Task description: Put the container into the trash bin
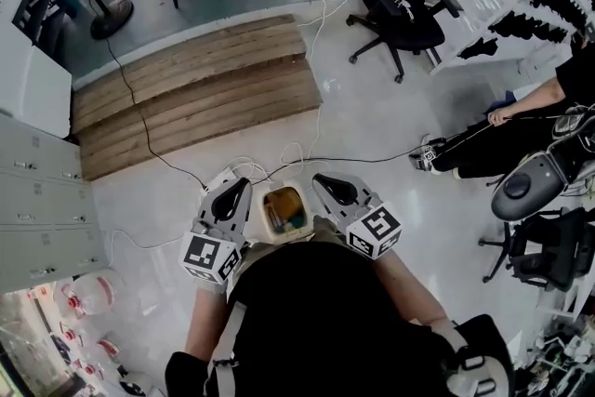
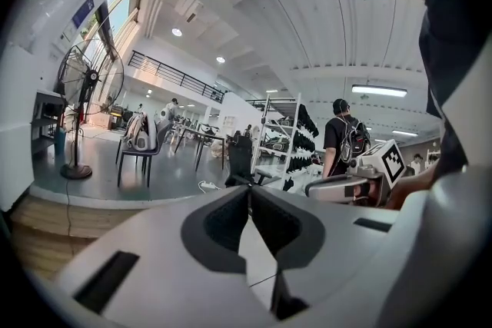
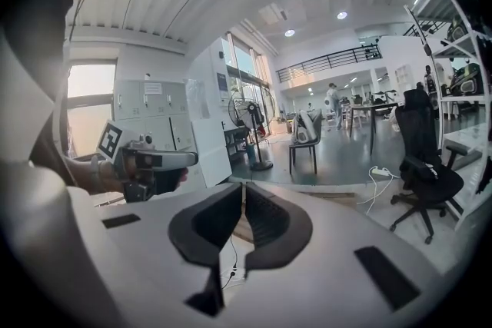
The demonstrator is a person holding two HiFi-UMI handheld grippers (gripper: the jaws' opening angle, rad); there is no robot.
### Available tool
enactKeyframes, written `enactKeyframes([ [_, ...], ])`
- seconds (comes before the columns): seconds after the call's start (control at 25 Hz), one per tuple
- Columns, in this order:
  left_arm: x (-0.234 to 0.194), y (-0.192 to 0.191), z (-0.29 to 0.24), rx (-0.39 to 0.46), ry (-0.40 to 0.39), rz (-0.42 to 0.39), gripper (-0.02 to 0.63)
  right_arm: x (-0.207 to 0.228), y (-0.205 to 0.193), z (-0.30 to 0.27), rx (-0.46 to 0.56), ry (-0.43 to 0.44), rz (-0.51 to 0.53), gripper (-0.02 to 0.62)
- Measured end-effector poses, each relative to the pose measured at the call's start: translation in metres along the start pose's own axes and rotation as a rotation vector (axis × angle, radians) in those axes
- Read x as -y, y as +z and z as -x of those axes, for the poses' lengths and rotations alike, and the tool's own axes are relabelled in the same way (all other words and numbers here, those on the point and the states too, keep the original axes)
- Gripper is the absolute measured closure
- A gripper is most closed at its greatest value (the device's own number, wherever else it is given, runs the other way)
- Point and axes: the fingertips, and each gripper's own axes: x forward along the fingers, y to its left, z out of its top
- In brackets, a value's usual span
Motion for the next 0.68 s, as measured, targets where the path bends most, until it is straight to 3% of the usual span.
enactKeyframes([
  [0.68, -0.007, 0.006, 0.014, 0.022, 0.02, -0.005, 0.598, -0.009, -0.001, -0.002, 0.013, 0.003, -0.028, 0.571],
])
